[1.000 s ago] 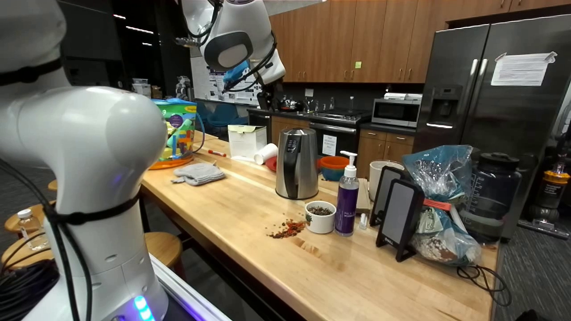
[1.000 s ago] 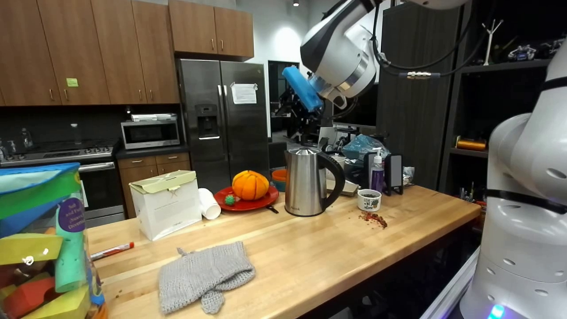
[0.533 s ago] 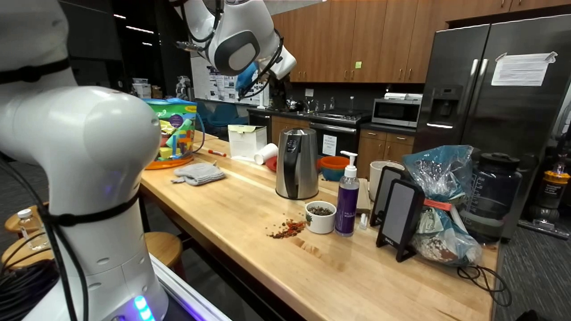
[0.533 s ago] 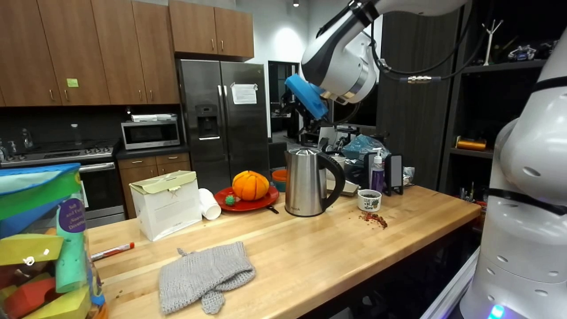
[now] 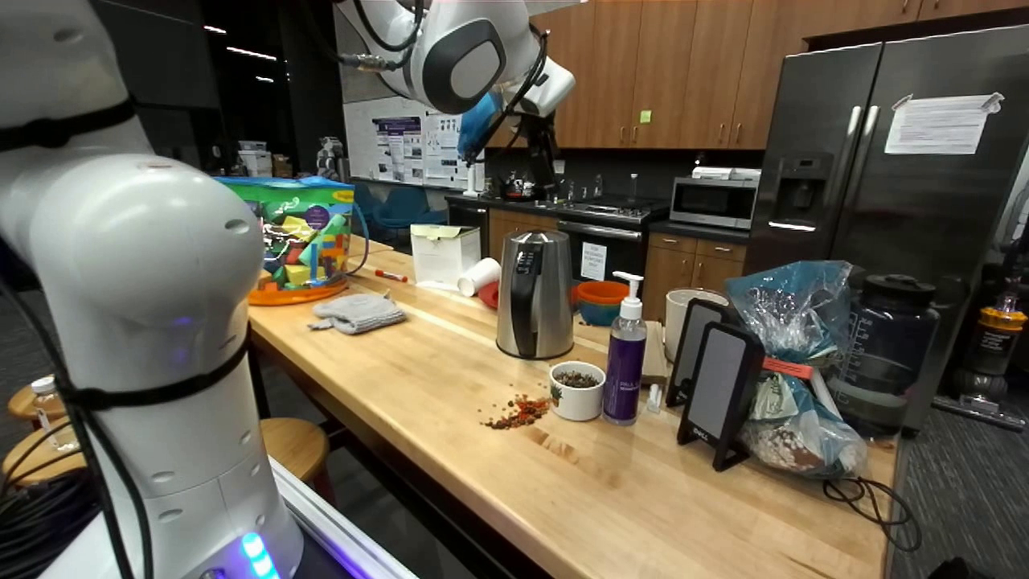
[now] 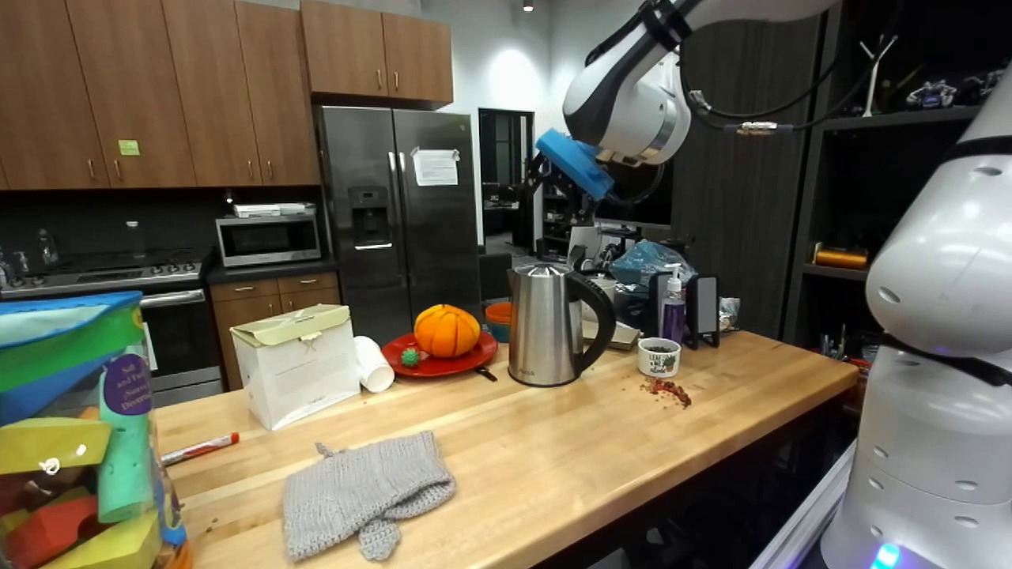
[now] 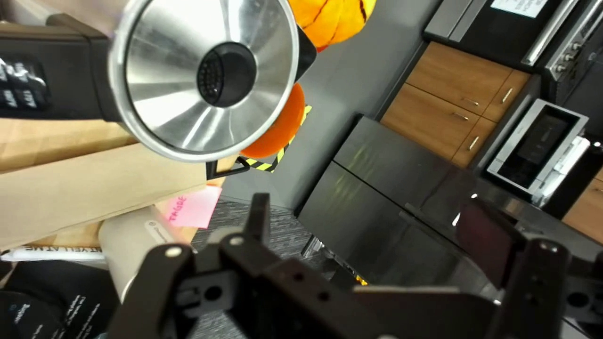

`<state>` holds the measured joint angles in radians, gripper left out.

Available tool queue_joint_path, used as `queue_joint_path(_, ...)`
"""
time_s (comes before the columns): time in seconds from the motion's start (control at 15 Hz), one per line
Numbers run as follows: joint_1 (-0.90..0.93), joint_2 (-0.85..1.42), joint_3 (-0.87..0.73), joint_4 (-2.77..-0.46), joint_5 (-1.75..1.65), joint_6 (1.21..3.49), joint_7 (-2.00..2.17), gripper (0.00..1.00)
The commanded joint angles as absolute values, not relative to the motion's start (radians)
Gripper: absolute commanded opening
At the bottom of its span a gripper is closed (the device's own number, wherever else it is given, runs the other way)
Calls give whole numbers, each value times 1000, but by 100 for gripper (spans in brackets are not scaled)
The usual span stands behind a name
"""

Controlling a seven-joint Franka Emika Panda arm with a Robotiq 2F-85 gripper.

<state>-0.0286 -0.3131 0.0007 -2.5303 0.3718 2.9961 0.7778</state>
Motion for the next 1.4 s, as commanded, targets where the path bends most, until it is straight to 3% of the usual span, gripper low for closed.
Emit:
queue_joint_path(0.0, -81, -344, 40, -2500, 302, 2858, 820, 100)
queue_joint_path(0.67, -68, -311, 67, -2399, 271, 2630, 857, 100)
queue_joint_path(1.33, -38, -210, 48, -2373, 327, 2581, 841, 100)
